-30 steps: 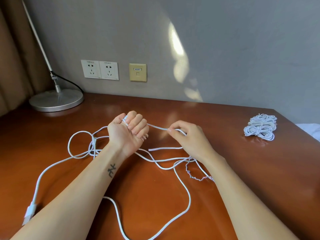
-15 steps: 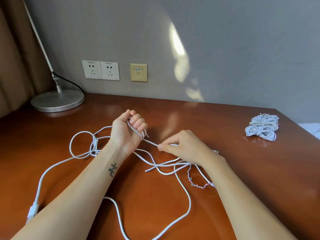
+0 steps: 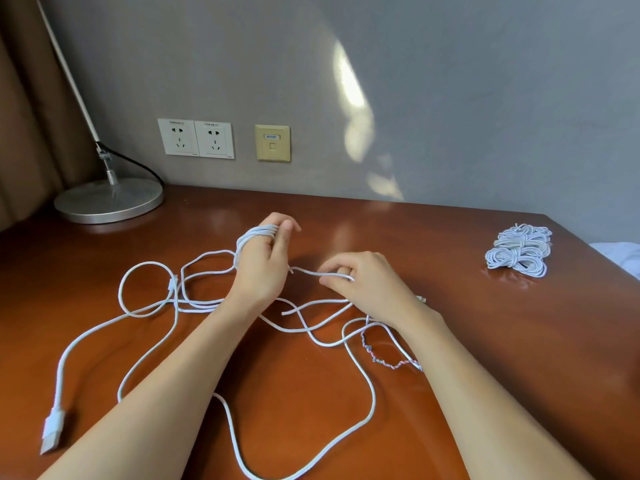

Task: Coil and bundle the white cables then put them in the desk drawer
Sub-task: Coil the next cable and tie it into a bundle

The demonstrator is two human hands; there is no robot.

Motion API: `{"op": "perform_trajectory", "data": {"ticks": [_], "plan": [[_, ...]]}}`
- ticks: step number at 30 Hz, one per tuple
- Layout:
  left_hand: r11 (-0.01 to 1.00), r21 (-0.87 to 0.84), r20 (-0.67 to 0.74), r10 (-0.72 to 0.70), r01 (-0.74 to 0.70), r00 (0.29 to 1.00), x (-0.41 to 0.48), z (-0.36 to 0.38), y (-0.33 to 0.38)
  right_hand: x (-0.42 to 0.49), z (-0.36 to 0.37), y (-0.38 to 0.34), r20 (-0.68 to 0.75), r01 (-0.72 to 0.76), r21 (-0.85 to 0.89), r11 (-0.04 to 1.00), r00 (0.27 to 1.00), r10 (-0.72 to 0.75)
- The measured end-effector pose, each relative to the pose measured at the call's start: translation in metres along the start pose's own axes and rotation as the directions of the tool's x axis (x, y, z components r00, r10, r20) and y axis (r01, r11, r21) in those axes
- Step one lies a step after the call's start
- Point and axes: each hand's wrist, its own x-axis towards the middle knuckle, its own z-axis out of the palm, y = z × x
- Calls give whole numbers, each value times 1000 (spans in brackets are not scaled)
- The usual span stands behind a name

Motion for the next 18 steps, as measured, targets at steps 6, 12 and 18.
{"op": "perform_trajectory", "data": {"ticks": [6,12,18], "plan": [[987,150,38,48,-54,998,2,-4,-5,0,-3,-1,-91,-96,-8,995,991,95],[965,238,137,79,-110,987,-1,0,-4,1,-2,-6,-141,-100,77,992,984,110],[967,207,225,102,-150,969,-2,-3,-4,-1,-6,-11,-123,-75,377,923,984,130]]}}
